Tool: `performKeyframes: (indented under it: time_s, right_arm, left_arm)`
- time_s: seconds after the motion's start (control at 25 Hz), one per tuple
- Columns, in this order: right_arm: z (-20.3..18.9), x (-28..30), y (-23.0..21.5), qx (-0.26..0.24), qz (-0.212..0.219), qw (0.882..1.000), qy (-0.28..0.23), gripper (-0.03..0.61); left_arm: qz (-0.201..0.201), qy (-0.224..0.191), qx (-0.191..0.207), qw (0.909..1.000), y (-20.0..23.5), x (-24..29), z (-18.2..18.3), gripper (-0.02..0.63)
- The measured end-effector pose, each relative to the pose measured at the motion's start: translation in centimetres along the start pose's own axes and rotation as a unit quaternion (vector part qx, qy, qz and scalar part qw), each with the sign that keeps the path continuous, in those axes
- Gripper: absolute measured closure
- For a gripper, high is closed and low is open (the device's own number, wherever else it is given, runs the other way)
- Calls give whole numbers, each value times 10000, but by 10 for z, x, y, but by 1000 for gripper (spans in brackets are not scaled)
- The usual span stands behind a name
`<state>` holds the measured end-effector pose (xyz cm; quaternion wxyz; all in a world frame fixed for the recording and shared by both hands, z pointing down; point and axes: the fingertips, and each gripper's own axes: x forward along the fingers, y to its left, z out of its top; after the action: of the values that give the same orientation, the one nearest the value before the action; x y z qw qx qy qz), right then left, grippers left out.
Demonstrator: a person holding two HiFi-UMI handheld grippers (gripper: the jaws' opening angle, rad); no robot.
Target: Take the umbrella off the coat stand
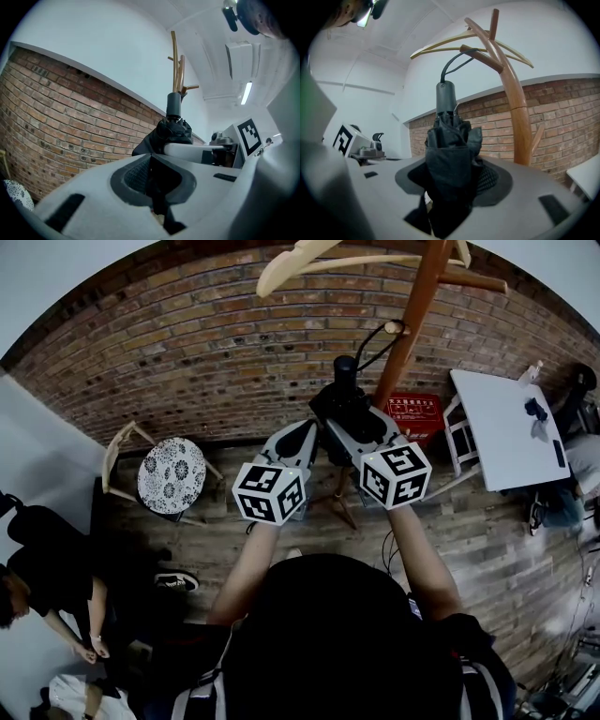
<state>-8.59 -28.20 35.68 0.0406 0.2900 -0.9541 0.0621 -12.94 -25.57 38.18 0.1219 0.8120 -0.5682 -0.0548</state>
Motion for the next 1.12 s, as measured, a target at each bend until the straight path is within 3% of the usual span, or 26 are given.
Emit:
performKeyframes:
  time_s: [1.12]
  right_arm:
    - [15, 13, 19, -33, 386, 9992, -130, 330]
  left_arm:
    - [307, -212, -46, 9993, 10, -20, 14, 596]
